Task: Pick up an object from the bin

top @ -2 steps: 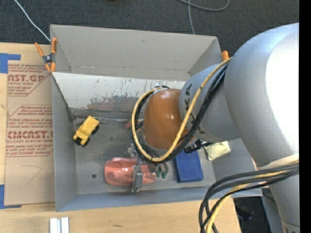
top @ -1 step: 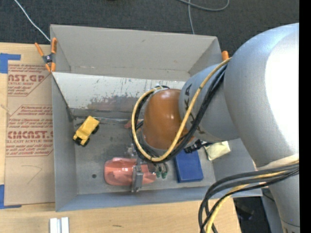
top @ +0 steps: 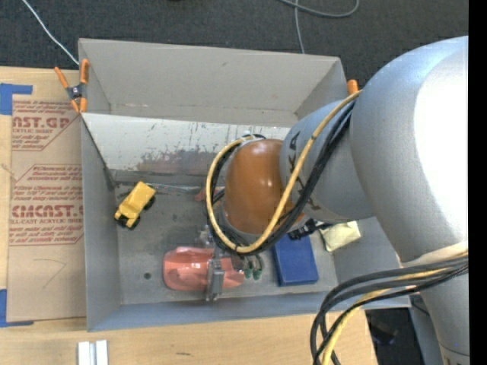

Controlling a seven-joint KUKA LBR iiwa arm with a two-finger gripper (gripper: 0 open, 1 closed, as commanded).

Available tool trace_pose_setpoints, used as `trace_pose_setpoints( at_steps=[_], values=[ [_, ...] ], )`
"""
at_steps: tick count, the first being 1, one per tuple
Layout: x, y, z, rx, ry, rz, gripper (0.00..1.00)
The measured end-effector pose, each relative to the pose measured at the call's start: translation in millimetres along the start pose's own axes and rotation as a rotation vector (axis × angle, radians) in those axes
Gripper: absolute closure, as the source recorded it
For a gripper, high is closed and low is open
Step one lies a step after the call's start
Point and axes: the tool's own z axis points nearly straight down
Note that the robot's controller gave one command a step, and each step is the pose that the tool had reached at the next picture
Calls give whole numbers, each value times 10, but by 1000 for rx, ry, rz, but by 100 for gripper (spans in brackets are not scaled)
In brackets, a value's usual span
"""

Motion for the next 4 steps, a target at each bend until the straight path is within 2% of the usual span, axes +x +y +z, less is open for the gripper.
trace_pose_setpoints(
  at_steps=[4],
  values=[
    [0, 0, 0, 0, 0, 0, 100]
  ],
)
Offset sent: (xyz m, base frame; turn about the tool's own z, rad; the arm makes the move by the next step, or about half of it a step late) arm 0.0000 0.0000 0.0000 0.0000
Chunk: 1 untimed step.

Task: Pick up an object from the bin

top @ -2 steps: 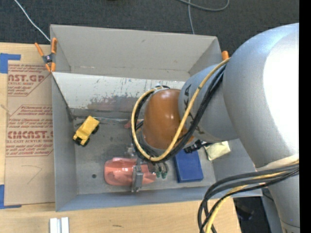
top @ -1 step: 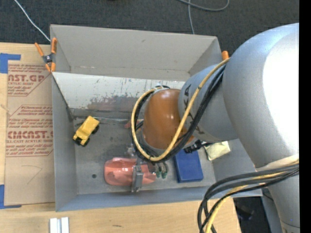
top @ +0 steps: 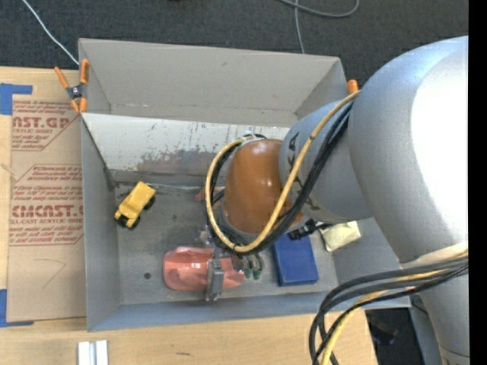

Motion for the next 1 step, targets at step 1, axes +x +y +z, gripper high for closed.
trace_pose_setpoints(
  at_steps=[1],
  values=[
    [0, 0, 0, 0, 0, 0, 100]
  ],
)
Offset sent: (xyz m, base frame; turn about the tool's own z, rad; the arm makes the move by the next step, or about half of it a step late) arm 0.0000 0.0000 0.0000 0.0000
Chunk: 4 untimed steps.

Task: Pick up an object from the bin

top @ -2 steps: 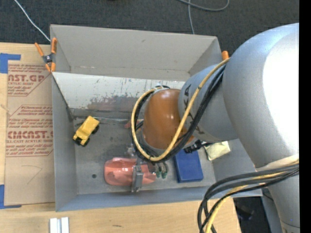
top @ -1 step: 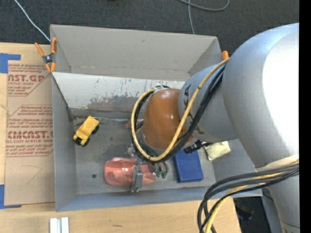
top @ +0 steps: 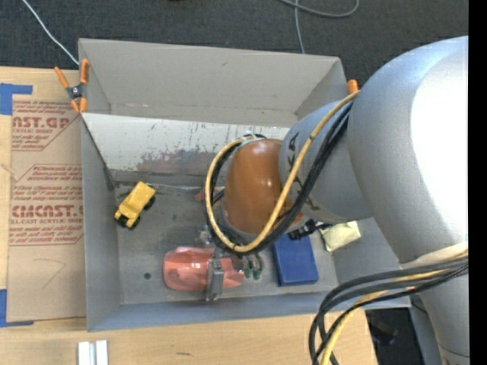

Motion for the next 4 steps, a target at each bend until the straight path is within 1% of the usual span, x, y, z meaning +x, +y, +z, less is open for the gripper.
trace_pose_setpoints(
  at_steps=[4],
  values=[
    [0, 0, 0, 0, 0, 0, 100]
  ],
)
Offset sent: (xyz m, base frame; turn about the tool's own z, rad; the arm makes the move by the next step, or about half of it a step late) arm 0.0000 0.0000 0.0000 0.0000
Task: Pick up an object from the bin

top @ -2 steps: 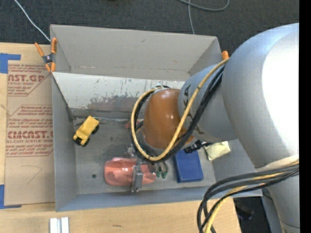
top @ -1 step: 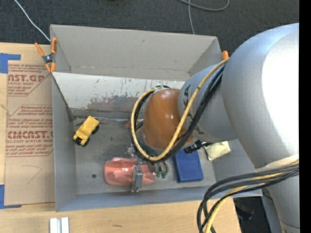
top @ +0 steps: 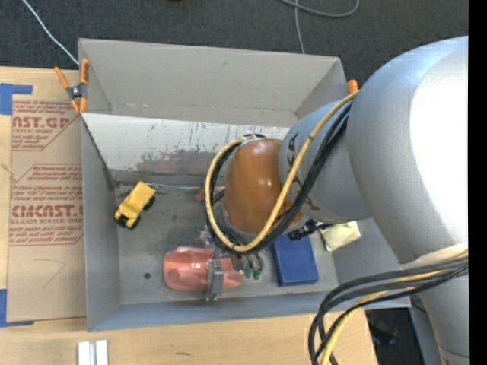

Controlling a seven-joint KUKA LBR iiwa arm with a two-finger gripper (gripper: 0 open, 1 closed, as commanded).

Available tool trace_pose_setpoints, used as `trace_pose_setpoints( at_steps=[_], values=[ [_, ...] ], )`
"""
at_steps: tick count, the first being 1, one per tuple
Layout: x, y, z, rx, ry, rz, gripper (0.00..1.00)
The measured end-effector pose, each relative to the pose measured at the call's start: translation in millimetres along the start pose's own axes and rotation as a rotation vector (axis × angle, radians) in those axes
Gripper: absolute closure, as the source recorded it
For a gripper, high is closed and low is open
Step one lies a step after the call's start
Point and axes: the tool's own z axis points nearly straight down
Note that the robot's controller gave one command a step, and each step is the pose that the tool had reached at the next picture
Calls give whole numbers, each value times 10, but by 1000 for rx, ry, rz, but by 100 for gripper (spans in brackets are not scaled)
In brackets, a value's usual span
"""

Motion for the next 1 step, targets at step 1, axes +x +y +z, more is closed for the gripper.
trace_pose_setpoints(
  at_steps=[1],
  values=[
    [0, 0, 0, 0, 0, 0, 100]
  ],
)
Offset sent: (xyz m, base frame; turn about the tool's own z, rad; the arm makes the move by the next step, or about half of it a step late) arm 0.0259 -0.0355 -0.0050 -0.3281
